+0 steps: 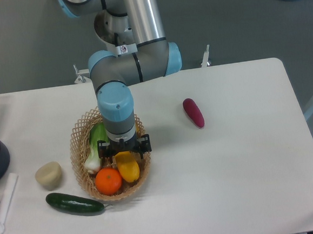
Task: Pick up the mango from the basket
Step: 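Close the gripper around the yellow squash in the basket, then lift the yellow squash up out of the basket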
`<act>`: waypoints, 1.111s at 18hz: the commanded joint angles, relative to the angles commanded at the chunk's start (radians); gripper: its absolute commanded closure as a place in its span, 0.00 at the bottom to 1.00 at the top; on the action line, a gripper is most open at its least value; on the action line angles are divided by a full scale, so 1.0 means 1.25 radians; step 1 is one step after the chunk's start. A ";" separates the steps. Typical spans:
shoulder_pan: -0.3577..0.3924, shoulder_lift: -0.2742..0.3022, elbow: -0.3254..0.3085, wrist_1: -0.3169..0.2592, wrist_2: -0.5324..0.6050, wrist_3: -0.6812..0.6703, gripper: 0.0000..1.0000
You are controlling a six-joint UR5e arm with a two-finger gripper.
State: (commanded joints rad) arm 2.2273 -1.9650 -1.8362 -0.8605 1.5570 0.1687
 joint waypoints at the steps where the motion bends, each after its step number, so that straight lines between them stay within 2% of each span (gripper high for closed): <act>1: -0.001 0.001 0.000 0.000 0.000 0.000 0.32; 3: -0.005 0.001 0.004 0.000 0.000 0.001 0.43; 7: -0.005 0.007 0.006 0.000 -0.001 0.009 0.60; 10: -0.006 0.015 0.012 0.000 -0.002 0.028 0.60; 15: 0.002 0.072 0.021 -0.001 -0.006 0.091 0.60; 17: 0.006 0.090 0.046 -0.002 -0.006 0.114 0.60; 20: 0.020 0.094 0.120 -0.001 -0.007 0.115 0.60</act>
State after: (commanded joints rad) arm 2.2518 -1.8469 -1.6862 -0.8621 1.5478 0.3129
